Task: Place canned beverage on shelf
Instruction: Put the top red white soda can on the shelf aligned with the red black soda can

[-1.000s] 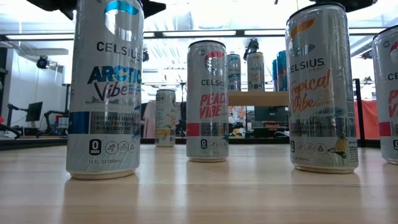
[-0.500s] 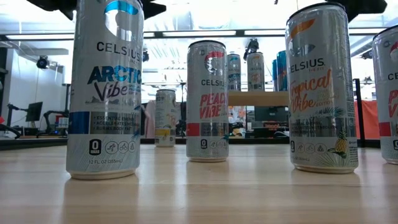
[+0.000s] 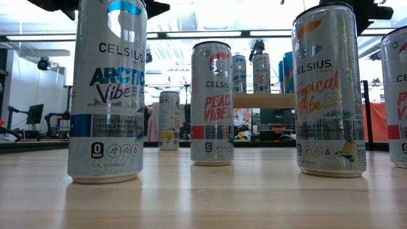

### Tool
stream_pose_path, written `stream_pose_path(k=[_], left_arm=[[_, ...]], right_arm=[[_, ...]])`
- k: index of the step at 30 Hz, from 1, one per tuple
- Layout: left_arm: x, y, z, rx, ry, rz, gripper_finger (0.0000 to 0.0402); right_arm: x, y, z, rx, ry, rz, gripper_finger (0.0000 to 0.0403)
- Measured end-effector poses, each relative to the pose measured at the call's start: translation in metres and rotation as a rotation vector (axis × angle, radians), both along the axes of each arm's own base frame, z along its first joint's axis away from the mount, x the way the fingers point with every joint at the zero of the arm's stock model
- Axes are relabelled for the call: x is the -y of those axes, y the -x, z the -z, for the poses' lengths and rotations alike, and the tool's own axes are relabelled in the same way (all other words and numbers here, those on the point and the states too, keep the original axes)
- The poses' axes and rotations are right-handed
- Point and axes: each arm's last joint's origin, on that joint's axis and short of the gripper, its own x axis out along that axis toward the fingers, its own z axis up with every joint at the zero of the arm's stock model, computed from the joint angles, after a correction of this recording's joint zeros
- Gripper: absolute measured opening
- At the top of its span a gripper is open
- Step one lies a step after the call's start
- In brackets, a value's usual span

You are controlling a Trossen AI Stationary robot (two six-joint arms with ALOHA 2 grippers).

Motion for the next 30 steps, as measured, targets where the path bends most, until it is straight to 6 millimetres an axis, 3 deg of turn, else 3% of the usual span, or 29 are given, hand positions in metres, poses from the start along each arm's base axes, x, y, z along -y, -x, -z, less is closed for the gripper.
stream_pose_path(k=[15,30], left_arm=[[0.0,0.0,0.0,0.0,0.0,-0.001,0.0346],[0.0,0.0,0.0,-0.001,0.0,-0.001,0.0346]], right_arm=[[0.011,-0.017,0.006,-0.067,0.061,0.033,0.0009],[0.02,-0.035,0.004,0.006,0.163,0.009,0.0009]])
